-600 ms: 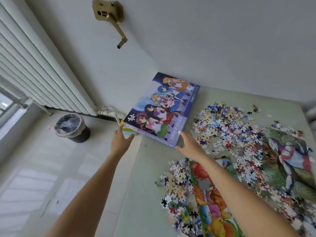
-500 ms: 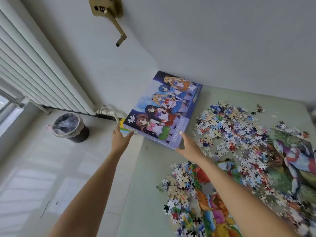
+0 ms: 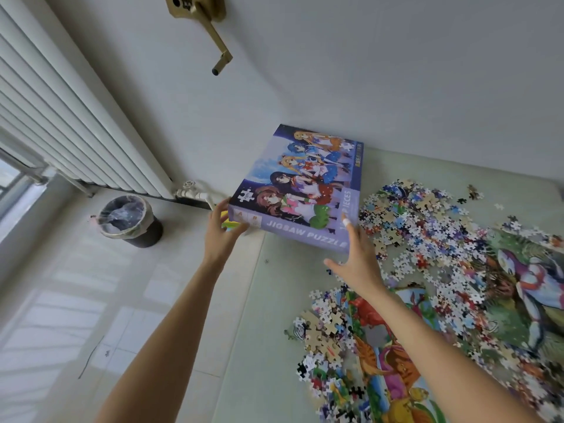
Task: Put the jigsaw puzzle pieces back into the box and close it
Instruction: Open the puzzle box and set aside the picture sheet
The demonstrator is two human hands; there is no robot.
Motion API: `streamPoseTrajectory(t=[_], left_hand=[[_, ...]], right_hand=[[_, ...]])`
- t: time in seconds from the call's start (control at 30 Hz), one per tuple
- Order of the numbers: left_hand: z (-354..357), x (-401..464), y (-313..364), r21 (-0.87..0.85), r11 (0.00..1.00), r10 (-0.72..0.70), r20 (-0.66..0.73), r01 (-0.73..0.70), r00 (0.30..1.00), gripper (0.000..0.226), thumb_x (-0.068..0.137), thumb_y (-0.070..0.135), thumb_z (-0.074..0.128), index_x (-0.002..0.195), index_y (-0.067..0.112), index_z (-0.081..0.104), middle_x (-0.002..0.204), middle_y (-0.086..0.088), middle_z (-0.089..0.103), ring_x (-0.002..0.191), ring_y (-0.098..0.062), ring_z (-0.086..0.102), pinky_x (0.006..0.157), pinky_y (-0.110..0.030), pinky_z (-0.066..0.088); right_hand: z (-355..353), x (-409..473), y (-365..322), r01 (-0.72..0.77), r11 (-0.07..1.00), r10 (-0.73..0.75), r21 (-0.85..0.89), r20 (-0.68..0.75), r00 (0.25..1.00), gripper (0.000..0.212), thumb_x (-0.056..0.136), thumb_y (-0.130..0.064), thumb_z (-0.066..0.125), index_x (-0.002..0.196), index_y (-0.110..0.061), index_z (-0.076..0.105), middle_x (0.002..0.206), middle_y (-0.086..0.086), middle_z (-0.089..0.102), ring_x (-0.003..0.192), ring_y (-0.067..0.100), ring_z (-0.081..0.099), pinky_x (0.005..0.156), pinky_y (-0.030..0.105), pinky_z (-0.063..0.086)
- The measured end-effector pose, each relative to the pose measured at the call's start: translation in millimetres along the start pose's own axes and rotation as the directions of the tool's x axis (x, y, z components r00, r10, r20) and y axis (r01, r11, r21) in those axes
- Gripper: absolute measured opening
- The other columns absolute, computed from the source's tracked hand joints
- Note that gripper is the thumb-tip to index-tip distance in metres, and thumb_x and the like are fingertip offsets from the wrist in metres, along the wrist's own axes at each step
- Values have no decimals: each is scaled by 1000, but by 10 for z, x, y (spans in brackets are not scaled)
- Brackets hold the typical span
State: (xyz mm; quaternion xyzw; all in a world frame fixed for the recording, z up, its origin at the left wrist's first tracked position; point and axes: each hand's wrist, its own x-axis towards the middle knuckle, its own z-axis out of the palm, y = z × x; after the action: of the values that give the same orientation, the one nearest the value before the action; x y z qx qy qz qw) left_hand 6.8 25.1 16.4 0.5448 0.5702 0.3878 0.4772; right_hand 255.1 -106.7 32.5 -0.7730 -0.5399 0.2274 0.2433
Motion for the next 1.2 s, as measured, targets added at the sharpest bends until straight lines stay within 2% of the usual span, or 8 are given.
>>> streamPoseTrajectory(t=[0.2,0.3,0.43,0.53,0.63,0.73,0.93,1.2], left_hand=[[3,-306,527,75,924,378,-33,-375,925,82,70,8,80,137,22,35,123,-6,36,108,-18,51,87,-22,50],[-53,-435,857,113,871,487,-69,-479,870,82,68,25,82,136,23,36,118,0,38,102,-14,51,83,-23,50],[-67,-499,1293,-37,861,505,-49,-507,862,79,65,43,76,130,22,35,134,4,42,122,-4,44,96,-26,45],[-5,-525,1580,-68,875,479,-22,-479,878,76,66,40,81,124,28,34,123,17,48,120,-7,48,97,-41,47],[113,-545,1756,11,858,514,4,-514,858,71,64,45,76,120,31,35,115,25,51,114,3,49,93,-36,49],[189,-566,1857,59,849,526,7,-525,850,73,62,57,71,121,35,34,114,24,51,113,-1,49,90,-33,50],[218,-581,1883,133,832,541,19,-538,841,81,61,64,66,126,27,35,119,17,52,112,-5,49,87,-32,50],[141,-615,1867,164,809,569,28,-565,822,75,65,59,67,127,30,38,121,18,49,110,-6,52,80,-24,51]], right_hand=[[-608,-17,-168,210,969,-239,-130,-269,933,72,79,-37,69,138,-29,28,117,13,55,100,29,50,78,38,48],[-1009,5,-301,278,953,-302,-120,-296,906,69,80,-39,67,139,-29,32,111,9,59,94,26,54,78,31,44],[-1548,90,-517,318,940,-339,-120,-275,899,66,81,-44,63,140,-36,33,128,9,46,109,26,49,86,40,49],[-1840,203,-749,353,836,-489,-421,-277,827,50,83,-47,62,130,-33,51,146,12,32,132,32,28,106,47,28],[-1992,287,-1053,501,693,-638,-519,-118,761,35,87,-36,61,120,-25,62,142,7,44,128,28,41,105,42,32],[-2135,326,-1308,590,602,-648,-539,102,755,36,91,-29,54,127,-24,55,127,-3,59,108,18,58,85,35,50],[-2306,380,-1404,634,415,-636,-653,290,715,43,90,-37,55,131,-26,48,117,-2,64,94,20,63,77,35,52],[-2323,352,-1341,680,443,-655,-584,308,690,46,88,-32,61,132,-25,48,131,-6,55,108,17,58,81,29,47]])
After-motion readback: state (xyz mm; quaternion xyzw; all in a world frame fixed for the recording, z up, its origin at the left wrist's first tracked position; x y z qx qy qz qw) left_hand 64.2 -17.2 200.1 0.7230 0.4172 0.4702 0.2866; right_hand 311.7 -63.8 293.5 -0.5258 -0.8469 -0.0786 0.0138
